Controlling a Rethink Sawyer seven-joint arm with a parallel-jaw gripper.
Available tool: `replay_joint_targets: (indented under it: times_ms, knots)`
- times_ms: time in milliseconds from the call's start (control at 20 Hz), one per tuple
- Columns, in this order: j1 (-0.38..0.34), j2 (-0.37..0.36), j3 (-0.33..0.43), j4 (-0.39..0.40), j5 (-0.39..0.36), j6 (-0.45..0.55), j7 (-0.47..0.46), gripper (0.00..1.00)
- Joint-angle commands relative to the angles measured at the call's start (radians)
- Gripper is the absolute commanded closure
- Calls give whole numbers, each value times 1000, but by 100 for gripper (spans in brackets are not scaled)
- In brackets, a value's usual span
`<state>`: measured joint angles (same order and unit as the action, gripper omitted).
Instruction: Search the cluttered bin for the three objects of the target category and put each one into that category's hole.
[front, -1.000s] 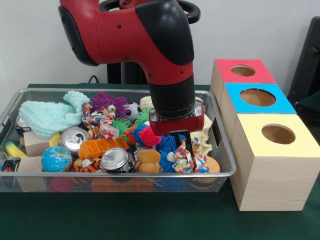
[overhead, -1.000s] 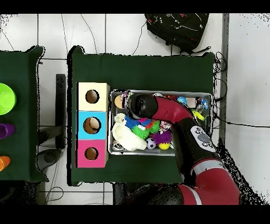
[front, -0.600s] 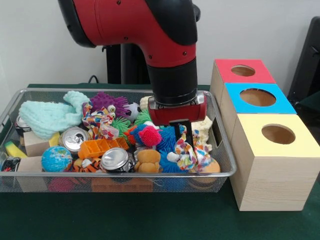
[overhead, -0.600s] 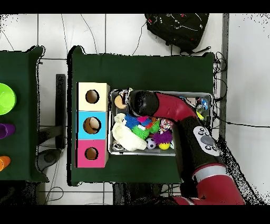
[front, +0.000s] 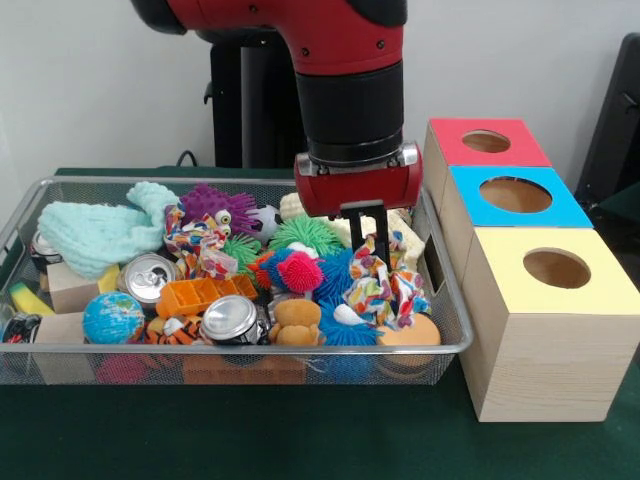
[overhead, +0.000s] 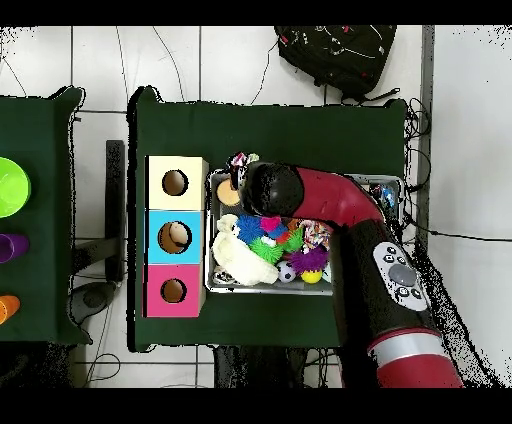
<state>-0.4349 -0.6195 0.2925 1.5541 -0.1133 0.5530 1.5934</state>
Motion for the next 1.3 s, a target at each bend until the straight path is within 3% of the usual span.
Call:
replay_joint_targets:
  times_ms: [50,800,1300]
  knots:
    - [2,-27,36,15,-23,140,-8,100]
    - [38,-111,23,-1,-5,265,23,100]
    - [54,-97,18,-39,-6,295,38,100]
